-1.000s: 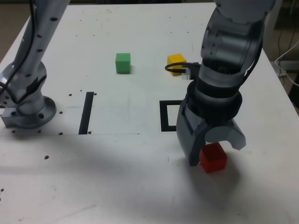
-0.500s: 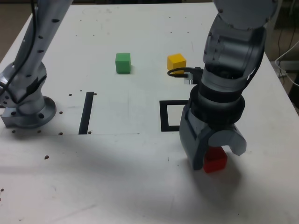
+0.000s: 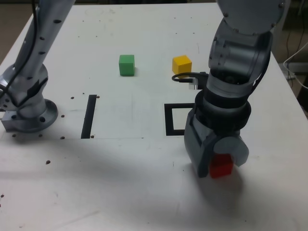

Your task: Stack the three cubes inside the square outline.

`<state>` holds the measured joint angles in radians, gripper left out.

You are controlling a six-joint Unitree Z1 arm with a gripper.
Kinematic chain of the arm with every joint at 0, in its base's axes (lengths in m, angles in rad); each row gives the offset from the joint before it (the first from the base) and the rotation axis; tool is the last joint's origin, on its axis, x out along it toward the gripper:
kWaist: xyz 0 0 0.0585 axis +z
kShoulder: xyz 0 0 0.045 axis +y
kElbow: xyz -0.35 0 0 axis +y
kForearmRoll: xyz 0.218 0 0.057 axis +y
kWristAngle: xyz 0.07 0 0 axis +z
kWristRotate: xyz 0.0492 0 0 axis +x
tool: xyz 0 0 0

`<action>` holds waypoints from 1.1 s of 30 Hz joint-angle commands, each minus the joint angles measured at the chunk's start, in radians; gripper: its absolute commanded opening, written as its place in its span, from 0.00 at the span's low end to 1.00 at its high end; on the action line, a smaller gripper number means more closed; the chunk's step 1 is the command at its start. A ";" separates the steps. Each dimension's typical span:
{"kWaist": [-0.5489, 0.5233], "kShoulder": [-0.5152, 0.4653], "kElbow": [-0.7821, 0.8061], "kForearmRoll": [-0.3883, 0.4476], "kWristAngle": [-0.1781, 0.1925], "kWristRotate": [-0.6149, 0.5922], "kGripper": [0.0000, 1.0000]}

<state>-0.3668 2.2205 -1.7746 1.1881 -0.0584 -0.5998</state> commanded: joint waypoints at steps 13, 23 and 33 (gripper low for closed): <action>0.007 -0.024 0.024 -0.018 0.007 -0.007 0.36; 0.028 -0.116 0.101 -0.028 0.051 -0.008 0.29; 0.168 -0.258 0.229 -0.025 0.081 0.202 0.30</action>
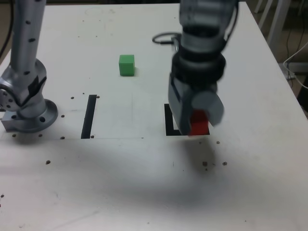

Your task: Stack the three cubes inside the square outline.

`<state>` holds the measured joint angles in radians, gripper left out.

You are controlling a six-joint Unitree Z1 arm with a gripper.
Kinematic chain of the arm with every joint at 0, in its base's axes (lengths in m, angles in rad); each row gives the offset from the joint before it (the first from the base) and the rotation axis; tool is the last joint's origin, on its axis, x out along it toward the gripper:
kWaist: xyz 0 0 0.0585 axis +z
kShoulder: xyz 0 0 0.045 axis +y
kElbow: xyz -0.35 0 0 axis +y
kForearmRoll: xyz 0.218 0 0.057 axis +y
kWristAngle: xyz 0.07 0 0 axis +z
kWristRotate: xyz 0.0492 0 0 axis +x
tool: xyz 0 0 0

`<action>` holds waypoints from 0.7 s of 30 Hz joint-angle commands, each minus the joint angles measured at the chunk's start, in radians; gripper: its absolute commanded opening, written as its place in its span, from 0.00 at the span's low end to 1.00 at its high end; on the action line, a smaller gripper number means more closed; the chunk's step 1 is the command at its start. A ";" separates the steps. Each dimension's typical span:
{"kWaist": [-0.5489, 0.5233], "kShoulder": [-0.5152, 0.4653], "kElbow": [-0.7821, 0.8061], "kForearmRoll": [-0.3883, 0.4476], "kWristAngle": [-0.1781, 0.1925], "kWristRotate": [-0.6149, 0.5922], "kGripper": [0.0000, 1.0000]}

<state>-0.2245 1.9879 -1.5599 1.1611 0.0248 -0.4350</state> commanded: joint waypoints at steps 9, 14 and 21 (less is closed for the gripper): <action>0.132 -0.058 0.088 -0.001 0.001 0.169 0.30; 0.160 -0.051 0.111 -0.013 0.010 0.195 0.30; 0.169 -0.026 0.123 -0.049 0.017 0.223 0.30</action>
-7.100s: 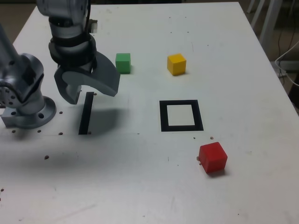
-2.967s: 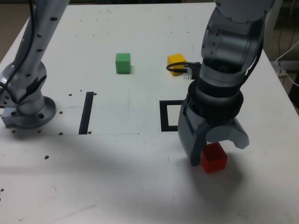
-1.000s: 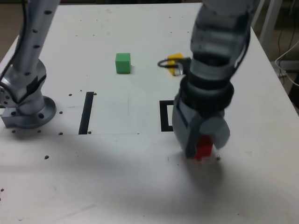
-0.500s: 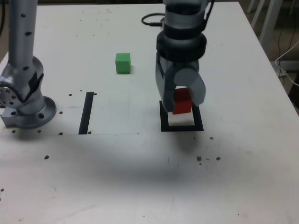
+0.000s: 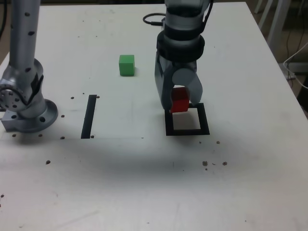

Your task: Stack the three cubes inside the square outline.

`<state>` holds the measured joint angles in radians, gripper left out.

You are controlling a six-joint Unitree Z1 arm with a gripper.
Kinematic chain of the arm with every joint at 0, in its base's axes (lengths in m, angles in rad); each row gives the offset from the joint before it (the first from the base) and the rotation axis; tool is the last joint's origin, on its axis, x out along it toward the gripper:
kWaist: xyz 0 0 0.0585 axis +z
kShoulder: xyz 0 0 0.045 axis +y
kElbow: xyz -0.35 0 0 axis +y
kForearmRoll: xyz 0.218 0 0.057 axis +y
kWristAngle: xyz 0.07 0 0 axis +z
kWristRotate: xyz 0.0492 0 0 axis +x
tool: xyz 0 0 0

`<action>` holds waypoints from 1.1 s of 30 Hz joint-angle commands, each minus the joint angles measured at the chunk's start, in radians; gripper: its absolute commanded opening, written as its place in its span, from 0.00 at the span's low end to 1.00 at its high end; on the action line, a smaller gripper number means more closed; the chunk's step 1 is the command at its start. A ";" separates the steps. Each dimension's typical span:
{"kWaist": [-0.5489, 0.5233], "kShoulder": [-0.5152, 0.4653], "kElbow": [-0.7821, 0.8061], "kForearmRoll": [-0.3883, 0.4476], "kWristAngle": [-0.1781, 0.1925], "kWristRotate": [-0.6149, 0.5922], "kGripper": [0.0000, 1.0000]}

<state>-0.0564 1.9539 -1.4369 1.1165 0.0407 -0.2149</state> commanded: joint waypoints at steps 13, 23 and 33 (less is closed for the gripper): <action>0.004 0.048 -0.006 -0.054 -0.004 0.037 0.29; 0.004 0.069 0.010 -0.098 -0.031 0.051 0.32; 0.004 0.075 0.022 -0.118 -0.031 0.063 0.46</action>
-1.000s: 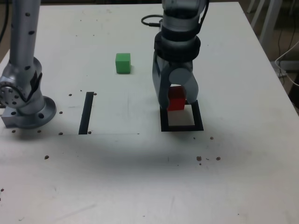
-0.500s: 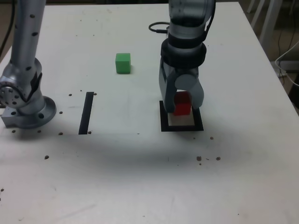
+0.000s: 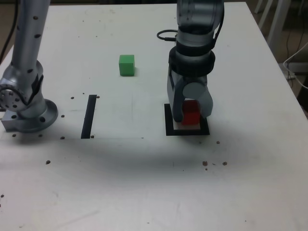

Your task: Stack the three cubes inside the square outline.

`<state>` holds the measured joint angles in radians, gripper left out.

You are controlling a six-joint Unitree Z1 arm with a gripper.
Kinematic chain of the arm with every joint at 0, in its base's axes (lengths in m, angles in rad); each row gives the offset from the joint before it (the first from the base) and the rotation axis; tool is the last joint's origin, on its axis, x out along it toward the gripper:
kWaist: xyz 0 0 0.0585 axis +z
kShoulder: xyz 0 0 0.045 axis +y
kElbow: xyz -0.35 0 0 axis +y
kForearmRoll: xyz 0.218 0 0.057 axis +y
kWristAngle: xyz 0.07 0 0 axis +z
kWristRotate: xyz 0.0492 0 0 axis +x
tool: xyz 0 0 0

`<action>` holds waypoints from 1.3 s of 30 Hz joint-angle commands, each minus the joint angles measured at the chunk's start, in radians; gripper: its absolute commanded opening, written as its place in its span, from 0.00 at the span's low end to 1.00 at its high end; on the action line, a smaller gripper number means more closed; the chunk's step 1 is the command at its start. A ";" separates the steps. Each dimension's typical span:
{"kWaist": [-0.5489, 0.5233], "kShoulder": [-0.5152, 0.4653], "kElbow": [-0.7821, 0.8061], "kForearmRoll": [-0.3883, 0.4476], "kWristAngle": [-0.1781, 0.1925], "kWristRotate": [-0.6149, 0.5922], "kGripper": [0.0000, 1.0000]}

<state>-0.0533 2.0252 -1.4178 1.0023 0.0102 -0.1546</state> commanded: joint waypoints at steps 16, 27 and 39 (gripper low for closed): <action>0.001 -0.038 0.018 0.030 -0.005 0.030 0.99; 0.019 -0.154 0.027 0.062 0.000 0.030 0.99; 0.199 -0.204 0.007 0.100 0.010 0.083 1.00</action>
<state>0.1286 1.8254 -1.4033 1.1008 0.0155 -0.0771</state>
